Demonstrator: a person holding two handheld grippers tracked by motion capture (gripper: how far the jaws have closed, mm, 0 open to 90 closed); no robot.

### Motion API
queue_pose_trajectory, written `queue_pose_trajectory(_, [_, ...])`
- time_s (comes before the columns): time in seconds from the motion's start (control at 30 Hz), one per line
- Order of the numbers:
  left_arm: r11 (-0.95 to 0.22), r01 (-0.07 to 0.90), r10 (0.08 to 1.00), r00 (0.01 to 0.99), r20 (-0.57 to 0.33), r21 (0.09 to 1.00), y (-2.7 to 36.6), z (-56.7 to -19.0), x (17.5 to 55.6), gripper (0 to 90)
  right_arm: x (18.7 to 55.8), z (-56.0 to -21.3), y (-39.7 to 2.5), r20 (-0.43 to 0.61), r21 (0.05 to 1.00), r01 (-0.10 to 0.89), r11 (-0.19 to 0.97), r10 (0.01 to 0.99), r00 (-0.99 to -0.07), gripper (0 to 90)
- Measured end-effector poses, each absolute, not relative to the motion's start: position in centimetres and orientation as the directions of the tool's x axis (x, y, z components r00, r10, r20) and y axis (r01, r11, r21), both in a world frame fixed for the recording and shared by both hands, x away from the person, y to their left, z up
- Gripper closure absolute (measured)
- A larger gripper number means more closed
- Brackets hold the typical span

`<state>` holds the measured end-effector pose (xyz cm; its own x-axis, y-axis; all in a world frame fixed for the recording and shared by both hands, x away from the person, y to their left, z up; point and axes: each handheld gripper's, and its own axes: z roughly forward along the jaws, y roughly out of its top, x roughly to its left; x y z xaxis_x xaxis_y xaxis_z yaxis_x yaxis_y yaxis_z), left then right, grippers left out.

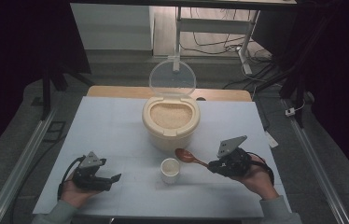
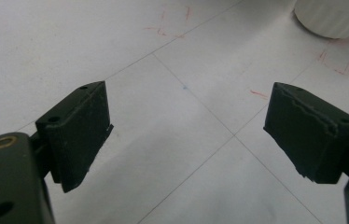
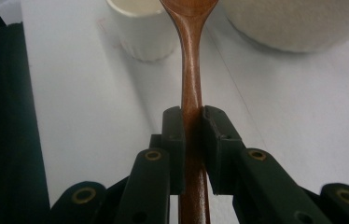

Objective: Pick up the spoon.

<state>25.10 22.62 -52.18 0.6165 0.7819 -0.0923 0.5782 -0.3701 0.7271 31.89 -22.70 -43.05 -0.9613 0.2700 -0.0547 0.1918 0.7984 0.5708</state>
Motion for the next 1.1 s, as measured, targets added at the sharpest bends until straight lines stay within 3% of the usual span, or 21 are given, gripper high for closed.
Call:
queue_pose_trajectory(0.6, [-0.37,0.577,0.782,0.616,-0.091,0.728,22.6,-52.1,25.1,14.3,31.6,-43.1,-18.6,-0.065,0.567,0.118,0.816,0.187,-0.98,78.9])
queue_pose_trajectory(1.1, [-0.375,0.567,0.778,0.623,-0.083,0.734,22.3,-51.7,25.1,14.3,31.6,-43.1,-18.0,-0.08,0.572,0.101,0.814,0.178,-0.981,78.9])
